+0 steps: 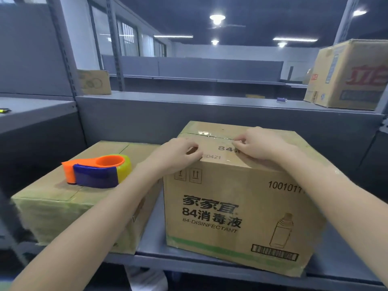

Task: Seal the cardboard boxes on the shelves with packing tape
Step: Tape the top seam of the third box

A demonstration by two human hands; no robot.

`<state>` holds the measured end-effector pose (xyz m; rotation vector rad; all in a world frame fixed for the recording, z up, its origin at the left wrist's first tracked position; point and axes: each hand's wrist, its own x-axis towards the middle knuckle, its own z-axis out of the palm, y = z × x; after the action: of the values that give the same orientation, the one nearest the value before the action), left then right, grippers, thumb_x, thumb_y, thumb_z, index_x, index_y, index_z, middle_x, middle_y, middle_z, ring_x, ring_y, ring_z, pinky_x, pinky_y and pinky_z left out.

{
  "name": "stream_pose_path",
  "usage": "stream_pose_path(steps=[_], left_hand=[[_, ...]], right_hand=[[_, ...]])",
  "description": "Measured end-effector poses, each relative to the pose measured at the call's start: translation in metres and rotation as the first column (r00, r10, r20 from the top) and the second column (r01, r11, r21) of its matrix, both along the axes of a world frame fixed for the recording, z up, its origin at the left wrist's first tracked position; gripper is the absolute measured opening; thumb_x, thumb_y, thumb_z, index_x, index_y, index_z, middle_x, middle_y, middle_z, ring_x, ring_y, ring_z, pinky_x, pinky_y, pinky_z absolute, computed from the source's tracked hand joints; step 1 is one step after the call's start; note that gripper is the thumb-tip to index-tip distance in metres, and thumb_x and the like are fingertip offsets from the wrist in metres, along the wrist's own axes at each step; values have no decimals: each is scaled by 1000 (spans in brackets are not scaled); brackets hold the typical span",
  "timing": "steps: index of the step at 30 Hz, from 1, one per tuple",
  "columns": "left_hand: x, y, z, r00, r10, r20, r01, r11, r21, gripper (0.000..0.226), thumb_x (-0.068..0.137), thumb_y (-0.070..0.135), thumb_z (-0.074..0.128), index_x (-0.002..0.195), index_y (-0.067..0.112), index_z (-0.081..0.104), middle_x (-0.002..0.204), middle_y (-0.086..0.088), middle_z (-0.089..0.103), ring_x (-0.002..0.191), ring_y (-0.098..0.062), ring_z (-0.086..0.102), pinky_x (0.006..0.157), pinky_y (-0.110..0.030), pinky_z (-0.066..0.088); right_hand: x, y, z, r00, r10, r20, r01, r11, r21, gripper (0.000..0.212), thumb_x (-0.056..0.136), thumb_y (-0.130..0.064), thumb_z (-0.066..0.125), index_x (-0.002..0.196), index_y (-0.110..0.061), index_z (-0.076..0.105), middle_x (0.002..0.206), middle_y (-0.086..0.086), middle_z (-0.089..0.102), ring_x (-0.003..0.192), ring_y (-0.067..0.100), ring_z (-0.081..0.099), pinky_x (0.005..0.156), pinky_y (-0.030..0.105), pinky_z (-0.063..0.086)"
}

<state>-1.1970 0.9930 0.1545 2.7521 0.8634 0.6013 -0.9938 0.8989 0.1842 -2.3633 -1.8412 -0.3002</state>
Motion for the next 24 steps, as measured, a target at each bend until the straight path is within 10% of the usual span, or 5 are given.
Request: stream_pose_path(steps=[11,24], left_hand=[[-133,90,3,985,148,94,-153,987,54,35,97,26,43,129,17,55,143,0,43,132,-14,36,104,-26,28],[-254,185,-62,953,302,17,-269,874,-404,56,96,13,41,148,19,21,147,-3,36,133,-18,36,106,-27,30]], right_hand=[[-156,109,-2,947,254,197,-300,920,253,34,95,-27,35,109,-19,65,112,1,64,103,23,56,76,36,51],[-274,204,-89,894,420,157,-422,906,-25,38,93,-49,42,109,-16,53,100,2,62,88,22,56,61,29,38]])
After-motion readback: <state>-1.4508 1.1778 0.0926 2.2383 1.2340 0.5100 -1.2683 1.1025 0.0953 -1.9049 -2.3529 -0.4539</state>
